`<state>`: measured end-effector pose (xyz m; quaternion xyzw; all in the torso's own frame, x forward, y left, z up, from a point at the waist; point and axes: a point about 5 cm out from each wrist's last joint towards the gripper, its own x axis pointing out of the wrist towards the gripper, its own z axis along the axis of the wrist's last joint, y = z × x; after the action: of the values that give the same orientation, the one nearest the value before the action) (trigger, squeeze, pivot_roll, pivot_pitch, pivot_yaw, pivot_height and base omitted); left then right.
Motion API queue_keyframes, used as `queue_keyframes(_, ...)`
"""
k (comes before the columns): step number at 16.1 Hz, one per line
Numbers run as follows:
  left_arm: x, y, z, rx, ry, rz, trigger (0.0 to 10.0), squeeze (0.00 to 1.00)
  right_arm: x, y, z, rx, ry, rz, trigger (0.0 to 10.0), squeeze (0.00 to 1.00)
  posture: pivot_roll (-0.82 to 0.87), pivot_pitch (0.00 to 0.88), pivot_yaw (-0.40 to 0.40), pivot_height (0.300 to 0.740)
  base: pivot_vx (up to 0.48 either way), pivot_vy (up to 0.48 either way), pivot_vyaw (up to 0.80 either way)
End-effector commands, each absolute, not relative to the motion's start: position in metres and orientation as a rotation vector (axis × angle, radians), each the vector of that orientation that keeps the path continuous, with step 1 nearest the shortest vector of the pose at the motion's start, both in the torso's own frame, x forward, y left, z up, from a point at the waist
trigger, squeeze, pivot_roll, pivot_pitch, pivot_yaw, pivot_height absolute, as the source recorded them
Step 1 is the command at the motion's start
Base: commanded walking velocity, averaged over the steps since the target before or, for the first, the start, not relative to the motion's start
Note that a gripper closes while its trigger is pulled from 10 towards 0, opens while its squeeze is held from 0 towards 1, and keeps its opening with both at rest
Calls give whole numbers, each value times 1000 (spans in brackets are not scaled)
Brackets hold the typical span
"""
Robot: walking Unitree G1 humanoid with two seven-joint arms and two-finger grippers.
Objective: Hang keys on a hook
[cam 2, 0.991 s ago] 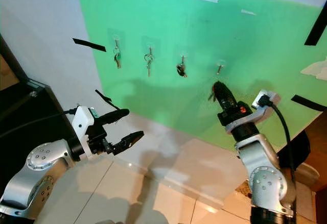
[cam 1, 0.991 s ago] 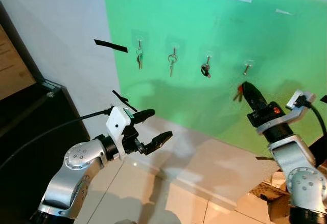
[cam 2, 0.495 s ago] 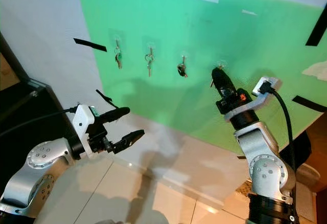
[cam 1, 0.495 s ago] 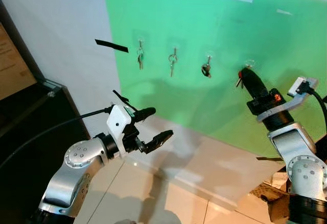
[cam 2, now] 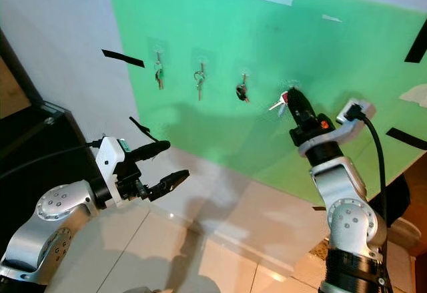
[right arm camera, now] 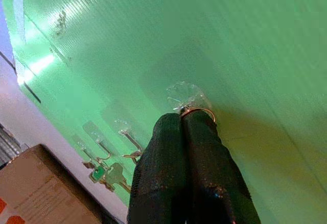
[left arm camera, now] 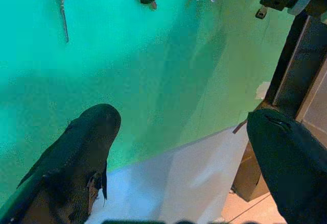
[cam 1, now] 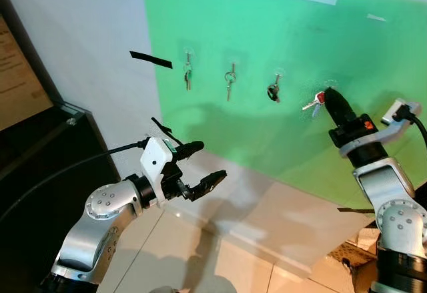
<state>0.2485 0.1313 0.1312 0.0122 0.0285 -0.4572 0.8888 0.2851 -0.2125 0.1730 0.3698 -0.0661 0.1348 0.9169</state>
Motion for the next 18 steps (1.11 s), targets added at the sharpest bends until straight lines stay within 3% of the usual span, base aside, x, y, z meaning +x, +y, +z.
queue_keyframes(1,248,126,134,41,51,-973,10000,145,279,-232,162,761,-110,165,10000,0,-81,0,-28,740,0,0,0)
queue_keyframes(14,248,125,134,47,41,-991,10000,141,279,-215,152,576,-12,220,10000,0,-85,0,-31,740,0,0,0)
queue_keyframes(15,248,125,133,47,42,-992,10000,141,281,-217,145,453,44,182,10000,0,-84,0,-32,740,0,0,0)
queue_keyframes(17,248,125,133,49,41,-990,10000,141,283,-219,147,419,25,150,10000,0,-83,0,-33,740,0,0,0)
queue_keyframes(18,248,125,133,50,40,-988,10000,141,285,-223,148,309,26,127,10000,0,-83,0,-32,740,0,0,0)
